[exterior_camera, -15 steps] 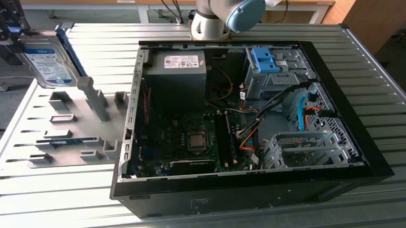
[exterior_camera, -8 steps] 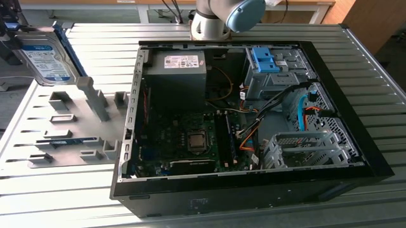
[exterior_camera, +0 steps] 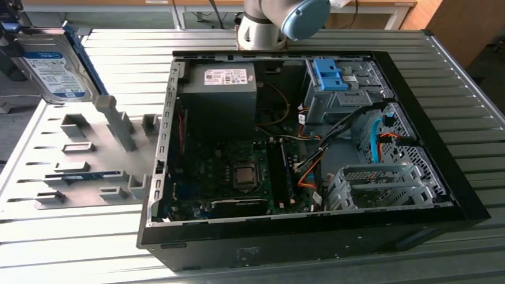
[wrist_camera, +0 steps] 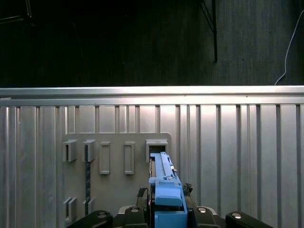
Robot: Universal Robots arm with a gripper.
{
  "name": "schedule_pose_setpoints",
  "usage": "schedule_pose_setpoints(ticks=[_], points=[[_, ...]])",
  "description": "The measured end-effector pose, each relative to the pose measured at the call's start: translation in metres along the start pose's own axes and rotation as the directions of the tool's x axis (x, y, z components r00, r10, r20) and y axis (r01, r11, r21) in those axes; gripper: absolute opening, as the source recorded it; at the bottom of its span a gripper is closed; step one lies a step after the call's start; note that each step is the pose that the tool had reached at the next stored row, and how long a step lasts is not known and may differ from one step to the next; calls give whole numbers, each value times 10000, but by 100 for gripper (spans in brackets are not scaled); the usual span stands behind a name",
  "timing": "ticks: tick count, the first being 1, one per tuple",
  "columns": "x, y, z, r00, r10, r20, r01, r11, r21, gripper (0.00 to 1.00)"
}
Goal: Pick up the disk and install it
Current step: 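Pick up the disk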
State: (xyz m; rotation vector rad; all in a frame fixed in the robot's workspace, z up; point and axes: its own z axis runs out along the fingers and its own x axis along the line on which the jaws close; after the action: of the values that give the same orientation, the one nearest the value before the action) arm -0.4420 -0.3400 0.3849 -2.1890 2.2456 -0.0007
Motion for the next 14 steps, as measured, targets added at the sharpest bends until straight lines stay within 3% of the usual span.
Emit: schedule_pose_setpoints(ticks=[14], points=[[-1, -1, -219, 10000, -1, 0, 1, 10000, 1, 37]])
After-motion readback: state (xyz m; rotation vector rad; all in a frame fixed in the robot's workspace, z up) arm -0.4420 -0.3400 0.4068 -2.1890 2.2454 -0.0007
